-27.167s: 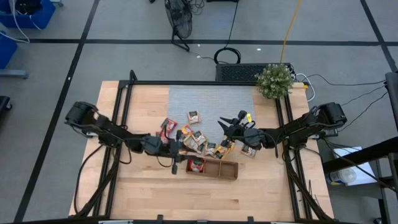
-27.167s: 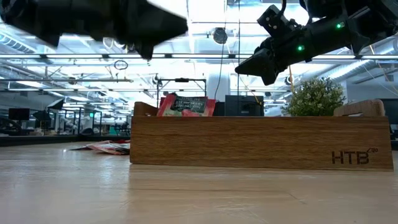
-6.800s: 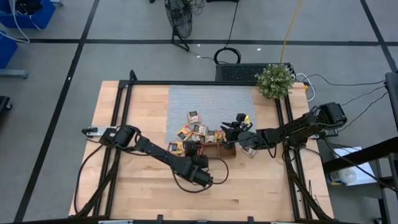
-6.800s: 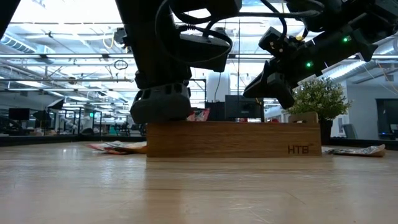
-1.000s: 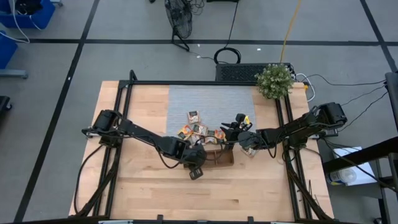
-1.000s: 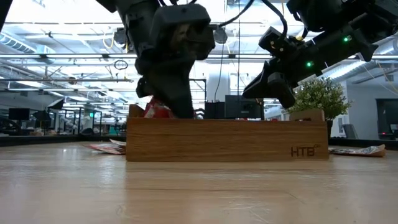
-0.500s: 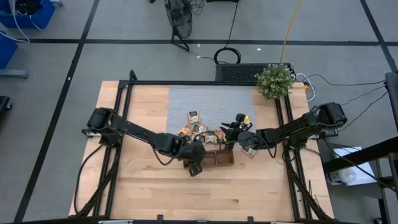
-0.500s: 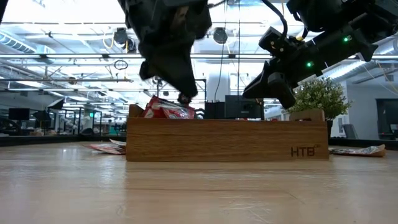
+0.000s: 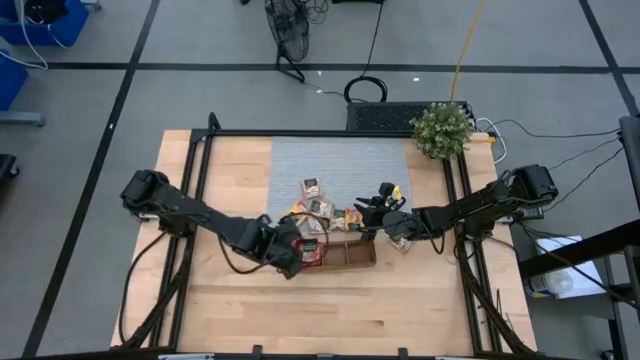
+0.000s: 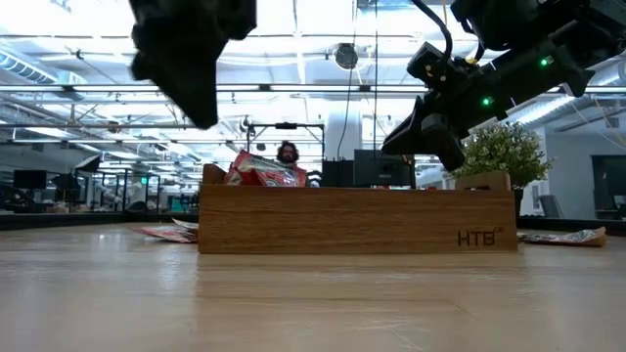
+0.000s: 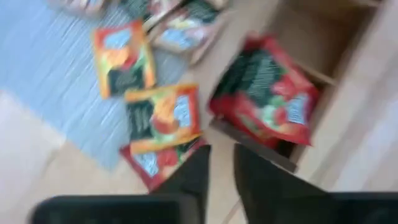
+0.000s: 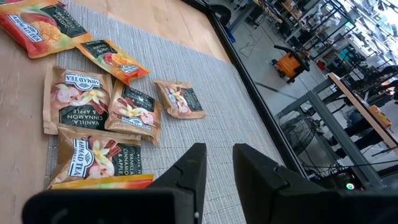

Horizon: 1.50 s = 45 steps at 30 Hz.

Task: Pick & Place Tea
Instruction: Put the red tea bag into the left section of the wooden organizer

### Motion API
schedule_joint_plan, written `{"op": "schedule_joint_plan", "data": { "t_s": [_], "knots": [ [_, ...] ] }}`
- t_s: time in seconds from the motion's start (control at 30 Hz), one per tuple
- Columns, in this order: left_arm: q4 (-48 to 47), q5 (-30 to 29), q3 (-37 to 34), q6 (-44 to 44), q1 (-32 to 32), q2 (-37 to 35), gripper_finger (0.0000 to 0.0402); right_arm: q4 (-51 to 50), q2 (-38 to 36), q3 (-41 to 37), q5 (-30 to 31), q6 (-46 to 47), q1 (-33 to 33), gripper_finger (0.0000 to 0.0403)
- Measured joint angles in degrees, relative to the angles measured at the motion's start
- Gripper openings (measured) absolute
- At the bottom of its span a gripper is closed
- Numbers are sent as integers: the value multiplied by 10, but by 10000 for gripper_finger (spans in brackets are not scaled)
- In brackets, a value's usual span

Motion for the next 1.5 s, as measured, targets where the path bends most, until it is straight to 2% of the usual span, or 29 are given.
{"op": "schedule_joint_plan", "data": {
  "t_s": [0.1,0.23,0.33,0.47,0.63,0.87,1.0,1.13,1.33,1.5],
  "knots": [
    [-19,0,-26,-78,3,3,150,0,0,0,-1,0,0,70],
    [-22,26,-105,-149,17,-4,219,0,0,0,-1,1,0,70],
    [17,59,-175,-186,32,-25,247,0,0,0,-2,1,0,70],
    [165,79,-274,-179,47,-64,255,0,0,0,-2,1,0,70],
    [344,93,-372,-147,63,-114,237,0,0,0,-2,1,0,70],
    [416,97,-438,-174,73,-126,205,0,0,0,-2,1,0,70],
    [467,93,-464,-179,73,-127,173,0,0,0,-2,1,0,70],
    [475,97,-468,-172,69,-125,121,0,0,0,-2,1,0,70],
    [471,113,-469,-165,69,-124,17,0,0,0,-2,1,0,70],
    [465,114,-464,-145,67,-127,9,0,0,0,-2,1,0,70]
  ]
}}
